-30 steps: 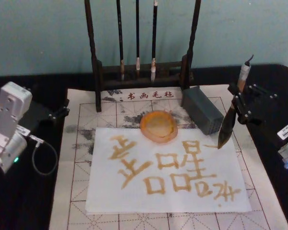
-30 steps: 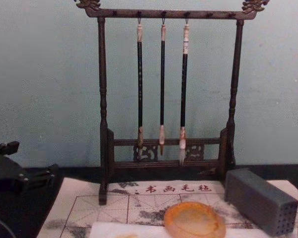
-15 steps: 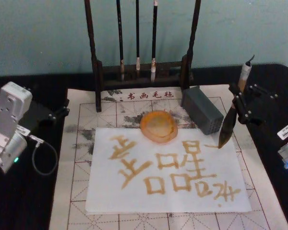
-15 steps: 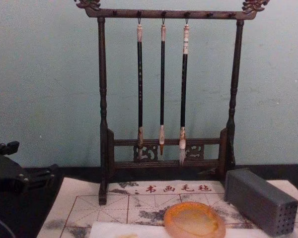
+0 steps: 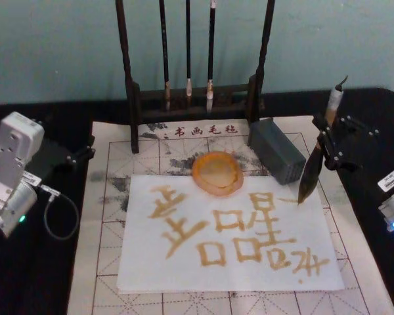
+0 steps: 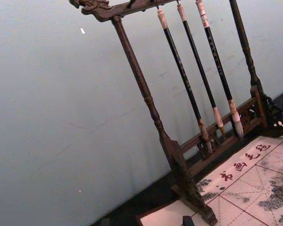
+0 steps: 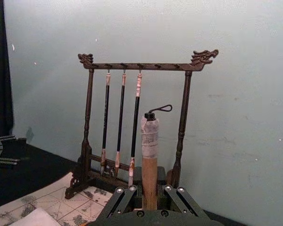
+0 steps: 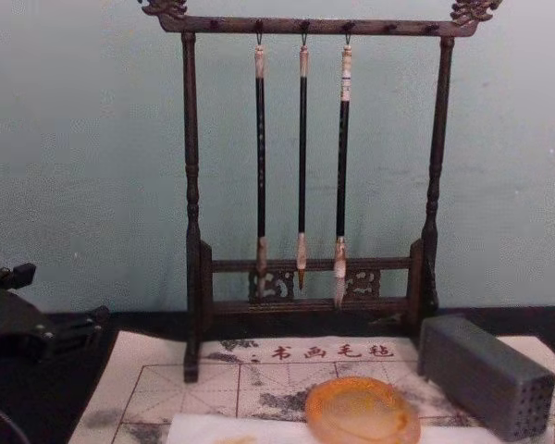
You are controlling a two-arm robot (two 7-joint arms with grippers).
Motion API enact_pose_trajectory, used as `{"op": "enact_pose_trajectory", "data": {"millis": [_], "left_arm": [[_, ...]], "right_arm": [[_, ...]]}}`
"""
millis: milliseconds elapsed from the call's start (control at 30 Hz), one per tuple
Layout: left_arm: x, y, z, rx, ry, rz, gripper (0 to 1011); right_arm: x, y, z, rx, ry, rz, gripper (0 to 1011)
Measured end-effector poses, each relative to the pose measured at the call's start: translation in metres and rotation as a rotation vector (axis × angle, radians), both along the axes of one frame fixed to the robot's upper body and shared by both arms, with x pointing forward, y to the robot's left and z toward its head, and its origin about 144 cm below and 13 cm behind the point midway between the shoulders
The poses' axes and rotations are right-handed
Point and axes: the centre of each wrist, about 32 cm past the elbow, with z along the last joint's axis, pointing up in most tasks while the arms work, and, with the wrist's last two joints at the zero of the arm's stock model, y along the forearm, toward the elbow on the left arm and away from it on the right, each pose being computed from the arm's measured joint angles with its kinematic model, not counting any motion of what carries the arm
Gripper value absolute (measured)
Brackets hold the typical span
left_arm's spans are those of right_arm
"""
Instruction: Pick up the brush from the inkstone, write on the paper, then place the brush back to its original position.
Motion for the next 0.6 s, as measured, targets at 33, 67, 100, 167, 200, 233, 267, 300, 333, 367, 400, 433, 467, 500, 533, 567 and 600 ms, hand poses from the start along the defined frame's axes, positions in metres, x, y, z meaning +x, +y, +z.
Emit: {"op": "enact_pose_trajectory", "data": {"millis": [33,67,100,167,200,233,267,300,333,367,400,433,467,500,533,567,600], "left_arm": [[0.0000,0.0000,0.0000,0.000,0.000,0.000,1001],[0.0000,0.0000,0.0000,0.000,0.000,0.000,1001],[0.0000,0.0000,0.0000,0.000,0.000,0.000,1001],[0.0000,0.0000,0.0000,0.000,0.000,0.000,1001],[0.0000,0.0000,0.0000,0.000,0.000,0.000,1001],[0.0000,0.0000,0.0000,0.000,0.000,0.000,1001],[0.0000,0.0000,0.0000,0.000,0.000,0.000,1001],[0.0000,0.0000,0.0000,0.000,0.000,0.000,1001],[0.0000,0.0000,0.0000,0.000,0.000,0.000,1001],[0.0000,0.0000,0.0000,0.000,0.000,0.000,1001],[0.0000,0.0000,0.0000,0.000,0.000,0.000,1001],[0.0000,0.0000,0.0000,0.000,0.000,0.000,1001],[0.0000,0.0000,0.0000,0.000,0.000,0.000,1001],[0.0000,0.0000,0.0000,0.000,0.000,0.000,1001],[0.0000,0.0000,0.0000,0.000,0.000,0.000,1001],[0.0000,0.0000,0.0000,0.000,0.000,0.000,1001],[0.0000,0.0000,0.0000,0.000,0.000,0.000,1001]], "right_arm": [[0.0001,0.0001,-0.0002,0.000,0.000,0.000,202],[0.0002,0.0003,-0.0003,0.001,0.000,-0.001,202],[0.0003,0.0004,-0.0003,0.001,0.000,-0.001,202],[0.0002,0.0007,-0.0005,0.000,0.001,-0.001,202],[0.0002,0.0007,-0.0006,0.000,0.001,-0.001,202],[0.0001,0.0007,-0.0008,0.000,0.001,-0.001,202],[-0.0004,0.0008,-0.0013,0.000,0.003,-0.001,202],[-0.0007,0.0009,-0.0017,-0.001,0.004,0.000,202],[-0.0015,0.0010,-0.0020,-0.001,0.006,0.001,202],[-0.0015,0.0010,-0.0020,-0.001,0.006,0.001,202],[-0.0025,0.0010,-0.0020,-0.003,0.007,0.003,202],[-0.0031,0.0009,-0.0021,-0.004,0.008,0.005,202],[-0.0044,0.0007,-0.0021,-0.006,0.009,0.009,202],[-0.0050,0.0006,-0.0021,-0.007,0.011,0.011,202],[-0.0062,0.0003,-0.0021,-0.008,0.013,0.015,202],[-0.0070,0.0002,-0.0021,-0.009,0.014,0.016,202],[-0.0078,0.0001,-0.0023,-0.009,0.016,0.018,202]]}}
